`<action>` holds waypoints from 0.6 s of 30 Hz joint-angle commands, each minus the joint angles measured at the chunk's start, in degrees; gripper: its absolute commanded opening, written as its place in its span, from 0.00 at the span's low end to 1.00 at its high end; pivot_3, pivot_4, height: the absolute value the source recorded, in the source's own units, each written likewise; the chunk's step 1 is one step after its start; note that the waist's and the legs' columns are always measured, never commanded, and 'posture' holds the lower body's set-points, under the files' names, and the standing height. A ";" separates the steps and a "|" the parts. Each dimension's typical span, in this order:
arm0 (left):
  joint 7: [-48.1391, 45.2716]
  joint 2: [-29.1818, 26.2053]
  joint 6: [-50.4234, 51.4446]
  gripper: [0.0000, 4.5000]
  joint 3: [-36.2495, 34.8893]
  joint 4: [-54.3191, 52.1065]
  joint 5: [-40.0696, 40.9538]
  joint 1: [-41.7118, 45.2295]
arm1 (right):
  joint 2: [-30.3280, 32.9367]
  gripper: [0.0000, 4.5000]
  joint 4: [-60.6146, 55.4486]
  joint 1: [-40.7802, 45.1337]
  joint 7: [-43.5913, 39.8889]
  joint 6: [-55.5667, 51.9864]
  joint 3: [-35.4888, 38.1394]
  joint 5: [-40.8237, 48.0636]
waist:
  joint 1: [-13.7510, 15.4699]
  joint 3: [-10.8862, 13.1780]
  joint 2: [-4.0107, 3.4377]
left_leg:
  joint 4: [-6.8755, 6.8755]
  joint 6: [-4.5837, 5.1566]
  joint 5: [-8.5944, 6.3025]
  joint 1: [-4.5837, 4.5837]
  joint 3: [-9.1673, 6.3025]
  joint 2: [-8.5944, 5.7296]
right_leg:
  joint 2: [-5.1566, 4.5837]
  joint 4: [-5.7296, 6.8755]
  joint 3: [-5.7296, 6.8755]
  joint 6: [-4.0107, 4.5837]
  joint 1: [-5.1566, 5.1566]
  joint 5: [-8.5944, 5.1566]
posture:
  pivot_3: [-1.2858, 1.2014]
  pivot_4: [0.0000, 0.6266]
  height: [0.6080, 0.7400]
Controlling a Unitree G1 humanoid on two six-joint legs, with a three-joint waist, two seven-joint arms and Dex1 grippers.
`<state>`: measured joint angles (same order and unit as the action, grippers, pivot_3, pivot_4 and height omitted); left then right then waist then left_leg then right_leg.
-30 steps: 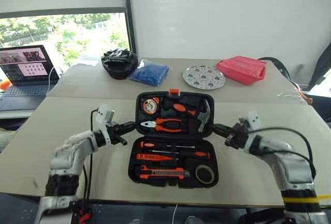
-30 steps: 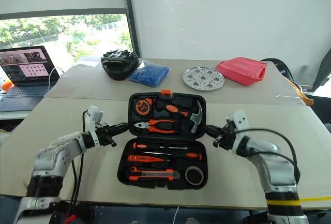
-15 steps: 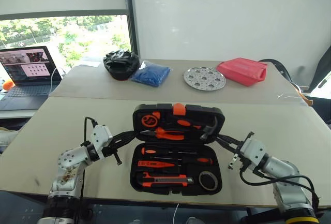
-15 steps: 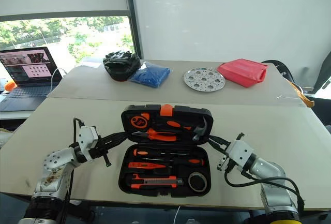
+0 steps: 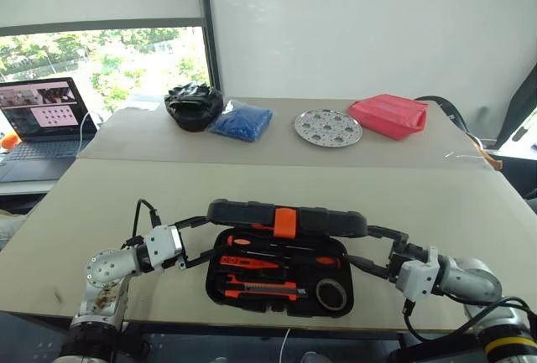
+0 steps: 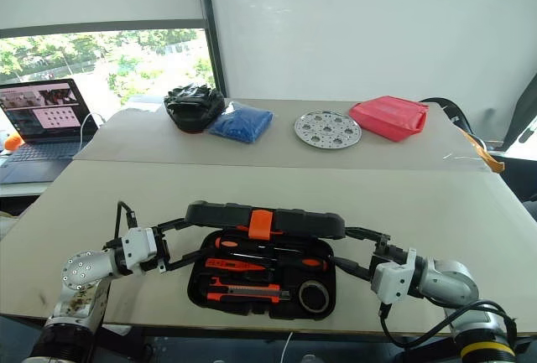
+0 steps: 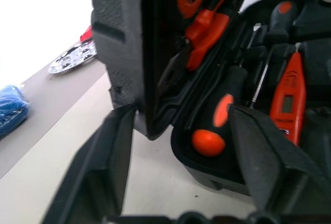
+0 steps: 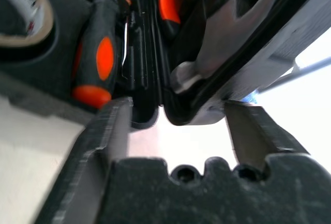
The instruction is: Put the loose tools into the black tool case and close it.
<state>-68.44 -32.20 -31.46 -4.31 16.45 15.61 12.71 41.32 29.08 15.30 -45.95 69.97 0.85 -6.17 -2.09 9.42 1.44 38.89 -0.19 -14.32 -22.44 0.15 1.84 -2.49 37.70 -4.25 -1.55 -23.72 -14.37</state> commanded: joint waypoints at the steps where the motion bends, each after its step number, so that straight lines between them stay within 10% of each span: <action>1: -1.74 -3.39 2.19 0.99 -0.64 -3.46 2.76 -2.41 | 3.03 0.88 3.59 -0.16 2.21 3.99 -1.26 -2.83 | -0.25 0.01 0.02 | -0.07 0.01 -0.01 0.25 -0.01 0.02 | 0.00 -0.09 0.02 0.01 0.28 -0.01 | 0.52 0.24 1.00; 8: -4.42 -13.43 17.37 0.99 -4.85 -4.18 7.65 -8.75 | 11.79 0.88 4.60 -5.69 1.95 2.32 -4.17 4.59 | -0.41 0.02 0.02 | -0.17 0.06 -0.04 0.57 0.00 0.04 | -0.04 -0.18 0.03 0.03 0.61 -0.11 | 0.52 0.24 1.00; 12: -5.37 -13.99 19.39 1.00 -5.68 -4.22 8.68 -8.79 | 17.72 0.65 -5.86 -13.45 -8.35 -9.05 -10.13 21.81 | -0.25 0.02 0.02 | -0.15 0.06 -0.04 0.71 0.04 0.07 | -0.06 -0.16 0.00 0.04 0.73 -0.12 | 0.52 0.24 1.00; 18: -7.19 -13.74 20.88 0.51 -1.90 -7.71 6.00 -8.92 | 18.65 0.16 -18.02 -15.78 -12.43 -25.39 -11.94 25.16 | -0.56 0.02 0.03 | -0.15 0.06 -0.04 0.71 0.04 0.14 | 0.00 -0.14 -0.04 0.07 0.71 -0.12 | 0.52 0.24 1.00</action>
<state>-75.01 -45.47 -10.96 -7.17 10.94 22.19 3.88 59.86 14.06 -0.80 -57.94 49.96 -11.25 17.82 -2.65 9.44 1.47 38.75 -0.13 -14.36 -21.73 0.20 1.97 -2.49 37.58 -4.29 -1.48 -23.01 -14.49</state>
